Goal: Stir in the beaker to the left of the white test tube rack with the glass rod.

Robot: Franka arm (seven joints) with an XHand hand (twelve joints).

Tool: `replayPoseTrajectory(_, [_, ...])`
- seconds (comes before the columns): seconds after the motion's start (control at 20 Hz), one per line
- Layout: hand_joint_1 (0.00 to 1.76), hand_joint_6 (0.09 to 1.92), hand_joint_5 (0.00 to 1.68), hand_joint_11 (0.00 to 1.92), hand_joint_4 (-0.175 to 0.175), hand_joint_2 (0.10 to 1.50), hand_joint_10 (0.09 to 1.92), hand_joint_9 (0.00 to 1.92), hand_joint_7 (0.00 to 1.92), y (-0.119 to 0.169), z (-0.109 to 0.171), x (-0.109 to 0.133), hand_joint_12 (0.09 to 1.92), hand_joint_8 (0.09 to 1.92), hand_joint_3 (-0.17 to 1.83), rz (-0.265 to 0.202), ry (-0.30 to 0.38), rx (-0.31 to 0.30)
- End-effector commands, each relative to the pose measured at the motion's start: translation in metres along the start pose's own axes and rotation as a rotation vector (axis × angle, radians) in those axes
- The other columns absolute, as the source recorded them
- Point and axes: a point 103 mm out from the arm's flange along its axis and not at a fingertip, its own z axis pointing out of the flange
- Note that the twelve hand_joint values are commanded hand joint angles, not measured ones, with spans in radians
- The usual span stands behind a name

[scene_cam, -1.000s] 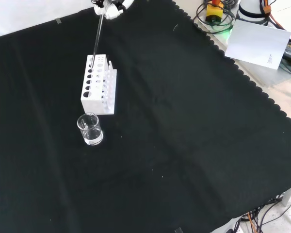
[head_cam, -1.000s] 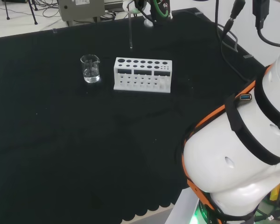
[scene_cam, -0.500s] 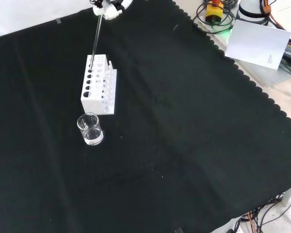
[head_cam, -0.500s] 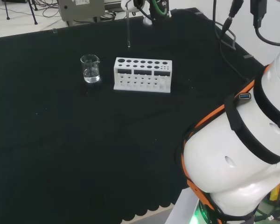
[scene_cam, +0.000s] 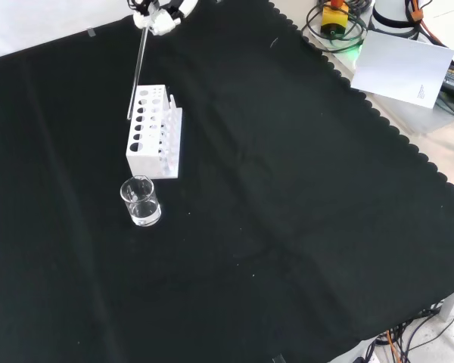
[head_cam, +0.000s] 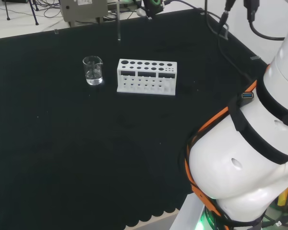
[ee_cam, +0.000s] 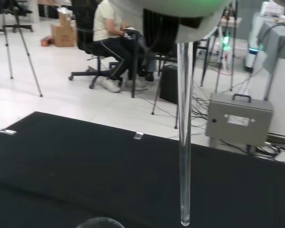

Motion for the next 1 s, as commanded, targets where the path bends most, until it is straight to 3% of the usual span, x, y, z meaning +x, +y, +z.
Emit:
replayPoseTrajectory(0.05, [1.31, 0.46, 1.19, 1.46, -0.175, 0.77, 0.5, 1.76, 1.22, 0.02, 0.01, 0.026, 1.01, 1.0, 0.52, -0.095, 0.042, 0.0])
replayPoseTrajectory(0.5, [1.31, 0.45, 1.19, 1.46, -0.175, 0.78, 0.5, 1.76, 1.22, 0.037, 0.025, 0.051, 1.01, 1.0, 0.51, -0.172, 0.097, -0.001])
replayPoseTrajectory(1.0, [1.31, 0.45, 1.19, 1.46, -0.175, 0.78, 0.51, 1.76, 1.22, 0.057, 0.054, 0.059, 1.01, 1.01, 0.5, -0.225, 0.136, 0.019])
